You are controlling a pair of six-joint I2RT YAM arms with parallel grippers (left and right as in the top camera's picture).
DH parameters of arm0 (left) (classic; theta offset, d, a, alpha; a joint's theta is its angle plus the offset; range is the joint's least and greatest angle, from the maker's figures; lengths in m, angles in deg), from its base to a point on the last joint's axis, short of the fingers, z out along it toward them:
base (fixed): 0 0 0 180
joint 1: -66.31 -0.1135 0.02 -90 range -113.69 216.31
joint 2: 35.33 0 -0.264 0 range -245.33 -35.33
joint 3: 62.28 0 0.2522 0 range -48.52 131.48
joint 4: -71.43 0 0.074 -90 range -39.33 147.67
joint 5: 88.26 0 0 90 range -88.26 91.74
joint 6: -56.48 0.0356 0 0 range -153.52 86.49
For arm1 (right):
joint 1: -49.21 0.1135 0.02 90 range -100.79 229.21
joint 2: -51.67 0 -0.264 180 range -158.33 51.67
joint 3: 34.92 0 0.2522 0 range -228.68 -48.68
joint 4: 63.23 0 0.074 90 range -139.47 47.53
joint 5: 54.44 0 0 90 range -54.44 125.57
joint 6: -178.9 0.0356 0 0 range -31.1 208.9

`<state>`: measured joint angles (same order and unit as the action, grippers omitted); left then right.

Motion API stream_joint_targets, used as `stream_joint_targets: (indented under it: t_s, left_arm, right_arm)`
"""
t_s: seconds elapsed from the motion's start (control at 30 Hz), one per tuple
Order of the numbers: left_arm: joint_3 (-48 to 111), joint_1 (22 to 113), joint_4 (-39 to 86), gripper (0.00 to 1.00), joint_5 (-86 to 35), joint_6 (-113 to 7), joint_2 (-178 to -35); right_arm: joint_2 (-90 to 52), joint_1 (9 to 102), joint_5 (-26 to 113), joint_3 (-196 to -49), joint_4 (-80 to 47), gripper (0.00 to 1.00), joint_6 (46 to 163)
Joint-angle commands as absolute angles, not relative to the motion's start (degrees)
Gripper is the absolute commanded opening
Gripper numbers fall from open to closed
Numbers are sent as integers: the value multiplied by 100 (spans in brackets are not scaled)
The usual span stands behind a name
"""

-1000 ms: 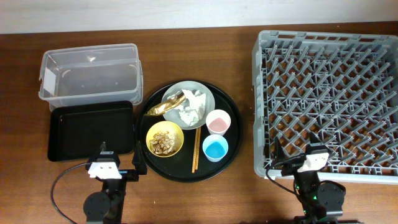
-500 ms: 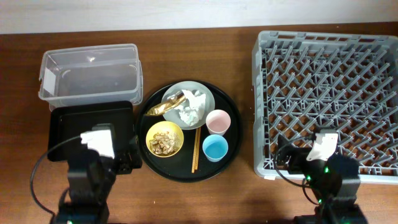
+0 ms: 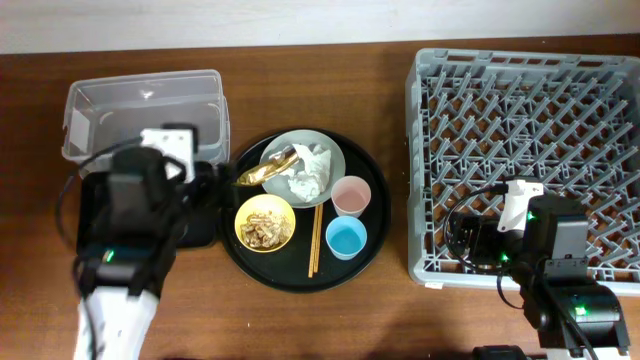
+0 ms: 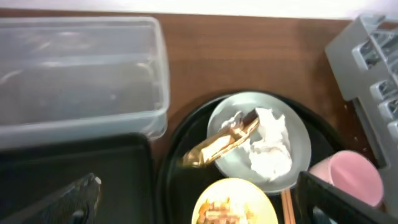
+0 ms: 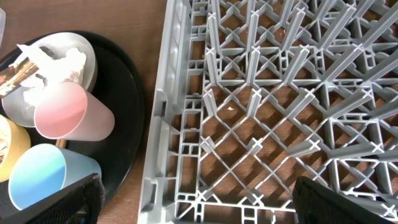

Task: Sort waste into correct bins and load items into the dishwasher rack
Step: 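Grasp the gold wrapper on the white plate with the left gripper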

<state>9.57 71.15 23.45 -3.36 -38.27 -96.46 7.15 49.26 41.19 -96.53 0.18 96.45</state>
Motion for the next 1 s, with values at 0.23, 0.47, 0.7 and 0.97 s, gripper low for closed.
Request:
stream_joint_targets:
  t_s: [0.23,0.47,0.7,0.97]
  left_arm:
    - [1614,8416,3728,94,-277,-2439,-13608]
    - [1612,8416,3744,66,610,-2439,-14065]
    - [1628,8416,3704,4,608,-2441,-14052]
    - [1872,8307,3626,1,1111,-2441,-12710]
  right_arm:
    - [457,4957,4150,-9785,7,98,9649]
    - [398,4957,4148,-9785,7,98,9649]
    - [398,4957,4148,-9785,7,98,9649]
    - [398,4957,4141,-9785,5,98,9647]
